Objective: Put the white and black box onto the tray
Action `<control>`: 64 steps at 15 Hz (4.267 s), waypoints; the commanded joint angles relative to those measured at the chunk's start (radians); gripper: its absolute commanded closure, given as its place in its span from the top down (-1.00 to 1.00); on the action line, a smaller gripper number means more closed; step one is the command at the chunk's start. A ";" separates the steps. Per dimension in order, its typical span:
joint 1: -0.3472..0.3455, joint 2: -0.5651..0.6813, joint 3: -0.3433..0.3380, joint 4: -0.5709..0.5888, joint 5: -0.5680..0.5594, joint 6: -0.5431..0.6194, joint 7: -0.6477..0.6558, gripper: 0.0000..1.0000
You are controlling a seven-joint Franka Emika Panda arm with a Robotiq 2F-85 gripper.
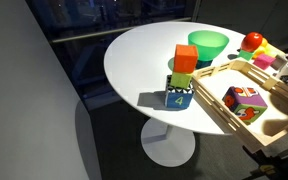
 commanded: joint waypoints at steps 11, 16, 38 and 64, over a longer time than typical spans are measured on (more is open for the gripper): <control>-0.003 0.144 -0.010 0.036 0.013 0.148 -0.039 1.00; 0.021 0.209 -0.030 0.023 0.054 0.247 -0.100 1.00; 0.006 0.376 -0.022 -0.017 0.061 0.501 -0.156 -0.28; 0.178 -0.075 -0.015 -0.030 0.254 -0.096 -0.206 -0.88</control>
